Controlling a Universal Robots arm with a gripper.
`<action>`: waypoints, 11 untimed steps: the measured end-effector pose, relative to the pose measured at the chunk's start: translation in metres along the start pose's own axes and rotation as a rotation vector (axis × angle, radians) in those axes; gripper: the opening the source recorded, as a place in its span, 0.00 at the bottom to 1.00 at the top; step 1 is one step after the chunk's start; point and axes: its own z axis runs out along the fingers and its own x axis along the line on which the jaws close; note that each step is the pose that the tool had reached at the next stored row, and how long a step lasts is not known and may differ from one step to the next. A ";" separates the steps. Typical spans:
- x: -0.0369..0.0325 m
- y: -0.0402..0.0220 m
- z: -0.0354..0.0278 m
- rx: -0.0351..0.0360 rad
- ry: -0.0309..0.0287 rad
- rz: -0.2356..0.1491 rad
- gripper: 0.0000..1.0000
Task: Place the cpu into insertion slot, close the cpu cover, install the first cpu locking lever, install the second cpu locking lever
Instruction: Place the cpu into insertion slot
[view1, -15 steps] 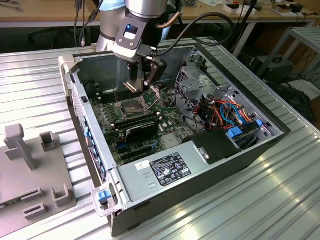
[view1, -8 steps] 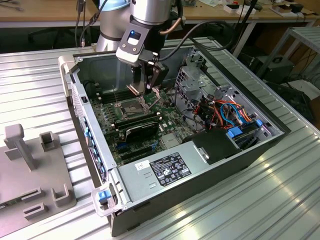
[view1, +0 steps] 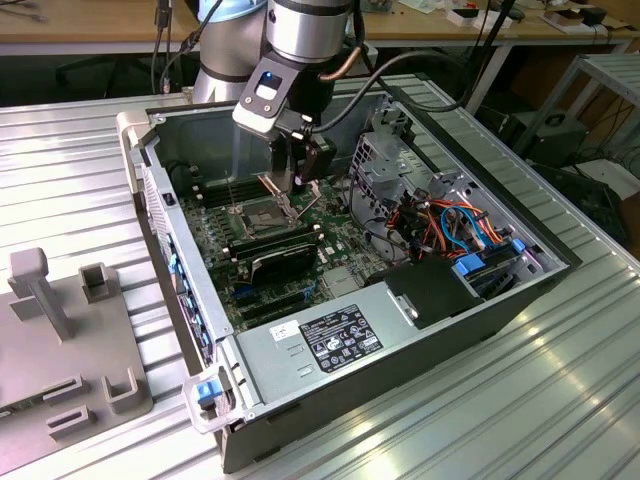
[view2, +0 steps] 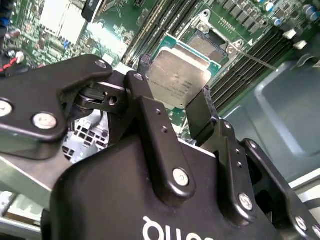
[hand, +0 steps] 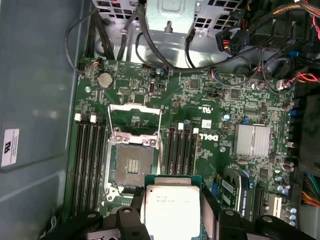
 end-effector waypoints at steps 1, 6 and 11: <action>0.0004 0.0001 0.0006 0.0000 0.0000 0.002 0.54; 0.0038 0.0002 0.0053 0.0001 0.0013 0.010 0.54; 0.0070 0.0003 0.0103 0.0006 0.0013 0.026 0.54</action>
